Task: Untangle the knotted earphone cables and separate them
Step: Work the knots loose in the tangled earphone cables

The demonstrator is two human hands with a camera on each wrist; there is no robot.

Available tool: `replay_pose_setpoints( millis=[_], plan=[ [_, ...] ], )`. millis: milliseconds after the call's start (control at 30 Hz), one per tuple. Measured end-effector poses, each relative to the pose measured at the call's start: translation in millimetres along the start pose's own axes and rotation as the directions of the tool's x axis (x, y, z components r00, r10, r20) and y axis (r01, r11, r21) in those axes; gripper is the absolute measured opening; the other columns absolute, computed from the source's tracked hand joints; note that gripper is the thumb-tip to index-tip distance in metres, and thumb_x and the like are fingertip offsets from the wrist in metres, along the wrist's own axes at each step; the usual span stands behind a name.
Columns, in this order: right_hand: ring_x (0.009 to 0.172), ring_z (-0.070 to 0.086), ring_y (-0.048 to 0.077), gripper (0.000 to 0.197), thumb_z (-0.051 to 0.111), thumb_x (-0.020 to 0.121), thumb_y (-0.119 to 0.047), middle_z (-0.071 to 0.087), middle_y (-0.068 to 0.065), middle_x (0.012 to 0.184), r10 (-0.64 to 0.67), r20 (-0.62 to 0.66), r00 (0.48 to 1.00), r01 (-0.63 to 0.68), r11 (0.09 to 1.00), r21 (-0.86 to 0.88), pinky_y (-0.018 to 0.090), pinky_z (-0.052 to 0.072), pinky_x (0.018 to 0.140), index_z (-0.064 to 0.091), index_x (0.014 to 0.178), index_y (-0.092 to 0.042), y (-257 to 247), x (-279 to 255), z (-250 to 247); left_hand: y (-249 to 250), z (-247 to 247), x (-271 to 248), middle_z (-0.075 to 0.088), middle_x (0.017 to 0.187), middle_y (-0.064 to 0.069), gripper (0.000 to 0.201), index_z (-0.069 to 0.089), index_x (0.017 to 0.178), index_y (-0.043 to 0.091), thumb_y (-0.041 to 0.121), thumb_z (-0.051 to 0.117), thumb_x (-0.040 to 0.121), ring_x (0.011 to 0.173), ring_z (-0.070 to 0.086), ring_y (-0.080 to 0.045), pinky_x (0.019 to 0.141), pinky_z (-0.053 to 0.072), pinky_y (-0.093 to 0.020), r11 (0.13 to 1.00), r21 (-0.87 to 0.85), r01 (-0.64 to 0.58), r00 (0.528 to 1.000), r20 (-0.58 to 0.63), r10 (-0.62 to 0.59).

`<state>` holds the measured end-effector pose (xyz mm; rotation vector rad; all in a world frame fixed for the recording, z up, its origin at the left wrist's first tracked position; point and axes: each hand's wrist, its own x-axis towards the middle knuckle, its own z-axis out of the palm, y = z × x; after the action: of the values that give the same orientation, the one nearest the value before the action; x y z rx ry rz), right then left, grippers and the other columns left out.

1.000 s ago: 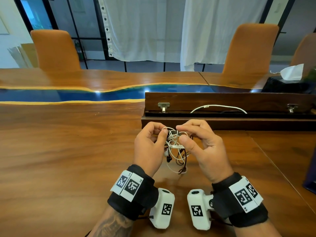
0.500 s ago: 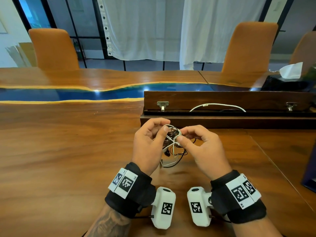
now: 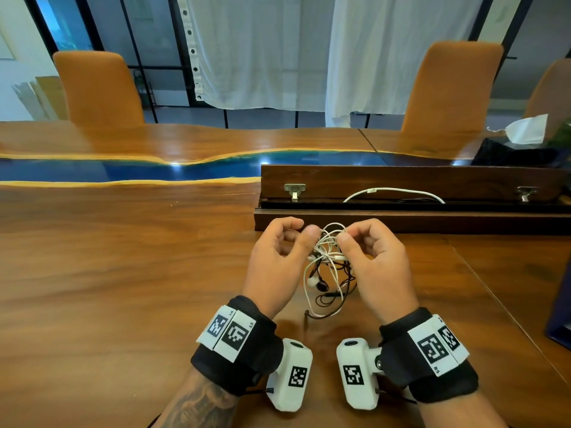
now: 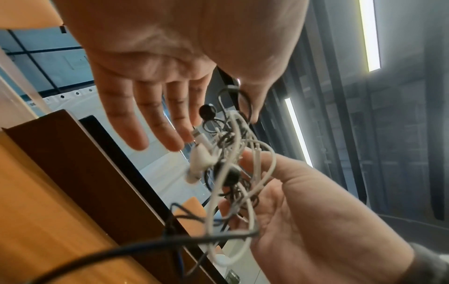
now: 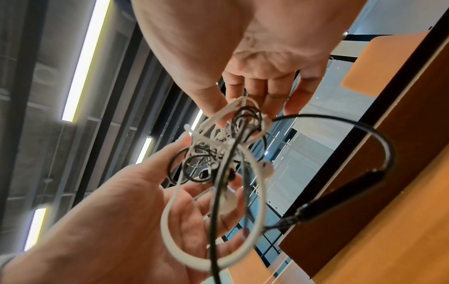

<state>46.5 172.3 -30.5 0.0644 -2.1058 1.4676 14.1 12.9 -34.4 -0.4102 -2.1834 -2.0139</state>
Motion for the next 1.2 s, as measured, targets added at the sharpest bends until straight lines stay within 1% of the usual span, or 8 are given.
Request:
replay_pose_setpoints(
  millis=[133, 267, 500, 633, 733, 867, 1033, 1200],
  plan=[
    [0.083, 0.066, 0.01, 0.004, 0.065, 0.096, -0.02, 0.068, -0.005, 0.087, 0.028, -0.004, 1.0, -0.028, 0.999, 0.024, 0.028, 0.057, 0.072, 0.064, 0.094, -0.023, -1.0, 0.3, -0.8, -3.0, 1.6, -0.5, 0.072, 0.1, 0.008, 0.024, 0.064, 0.112, 0.029, 0.019, 0.071, 0.091, 0.088, 0.066, -0.009, 0.069, 0.052, -0.023, 0.993, 0.11, 0.034, 0.99, 0.13, -0.048],
    [0.088, 0.066, 0.014, 0.008, 0.063, 0.098, -0.019, 0.069, -0.005, 0.093, 0.03, -0.102, 0.994, -0.021, 0.996, 0.086, 0.033, 0.056, 0.076, 0.063, 0.094, -0.026, 0.2, 2.0, -1.8, -4.5, -1.4, 2.3, 0.071, 0.096, 0.007, 0.029, 0.068, 0.104, 0.023, -0.002, 0.062, 0.091, 0.079, 0.065, -0.004, 0.064, 0.052, -0.021, 0.994, 0.108, 0.008, 0.998, 0.064, -0.015],
    [0.082, 0.067, 0.02, 0.014, 0.059, 0.1, -0.011, 0.069, 0.002, 0.088, 0.01, -0.113, 0.994, 0.013, 0.98, 0.2, 0.031, 0.057, 0.073, 0.058, 0.097, -0.025, -2.7, 0.5, 6.1, -5.2, -5.1, 5.7, 0.072, 0.086, -0.001, 0.013, 0.068, 0.099, 0.019, 0.013, 0.057, 0.1, 0.07, 0.069, -0.012, 0.056, 0.05, -0.022, 0.995, 0.07, 0.065, 0.996, -0.065, -0.06],
    [0.078, 0.062, 0.018, 0.021, 0.057, 0.099, -0.005, 0.063, 0.001, 0.085, -0.001, -0.099, 0.995, 0.014, 0.991, 0.13, 0.027, 0.053, 0.068, 0.054, 0.094, -0.025, 0.2, -0.1, 5.6, 3.7, -0.1, 0.1, 0.075, 0.087, -0.001, 0.012, 0.062, 0.103, 0.014, 0.017, 0.05, 0.104, 0.071, 0.074, -0.019, 0.055, 0.054, -0.03, 0.985, -0.075, 0.155, 0.988, 0.04, -0.152],
    [0.083, 0.064, 0.005, 0.024, 0.051, 0.102, -0.006, 0.067, -0.007, 0.092, 0.066, 0.009, 0.998, -0.066, 0.992, 0.107, 0.017, 0.052, 0.067, 0.065, 0.095, -0.024, 0.7, -0.3, 3.9, 6.3, 0.5, -0.9, 0.074, 0.086, -0.001, 0.012, 0.064, 0.104, 0.01, 0.014, 0.052, 0.103, 0.072, 0.072, -0.017, 0.06, 0.058, -0.036, 0.984, -0.117, 0.134, 0.989, 0.071, -0.126],
    [0.087, 0.066, 0.003, 0.028, 0.048, 0.105, -0.013, 0.073, -0.007, 0.093, 0.11, 0.155, 0.982, -0.135, 0.977, 0.165, 0.013, 0.051, 0.07, 0.071, 0.099, -0.027, -4.2, -1.4, 4.6, 5.9, -1.5, -0.2, 0.074, 0.091, -0.004, 0.017, 0.069, 0.103, 0.008, 0.015, 0.053, 0.103, 0.083, 0.069, -0.017, 0.067, 0.061, -0.037, 0.965, -0.203, 0.169, 0.981, 0.132, -0.144],
    [0.098, 0.061, 0.004, 0.015, 0.063, 0.097, -0.017, 0.063, -0.009, 0.105, 0.036, 0.085, 0.996, -0.037, 0.999, 0.004, 0.024, 0.05, 0.08, 0.064, 0.098, -0.031, 2.0, -1.0, 5.6, 8.8, -4.5, 0.4, 0.074, 0.089, -0.006, 0.017, 0.07, 0.099, 0.01, 0.019, 0.055, 0.102, 0.076, 0.069, -0.018, 0.061, 0.059, -0.032, 0.937, -0.29, 0.193, 0.979, 0.126, -0.162],
    [0.099, 0.058, 0.014, 0.013, 0.064, 0.09, -0.015, 0.057, -0.009, 0.106, -0.232, -0.075, 0.97, 0.234, 0.972, 0.02, 0.017, 0.048, 0.077, 0.065, 0.095, -0.027, -6.7, -1.5, 3.3, 1.4, -1.7, 2.6, 0.075, 0.089, -0.009, 0.011, 0.069, 0.098, 0.01, 0.017, 0.061, 0.099, 0.078, 0.071, -0.025, 0.066, 0.06, -0.044, 0.979, -0.175, 0.103, 0.995, 0.007, -0.103]
  ],
)
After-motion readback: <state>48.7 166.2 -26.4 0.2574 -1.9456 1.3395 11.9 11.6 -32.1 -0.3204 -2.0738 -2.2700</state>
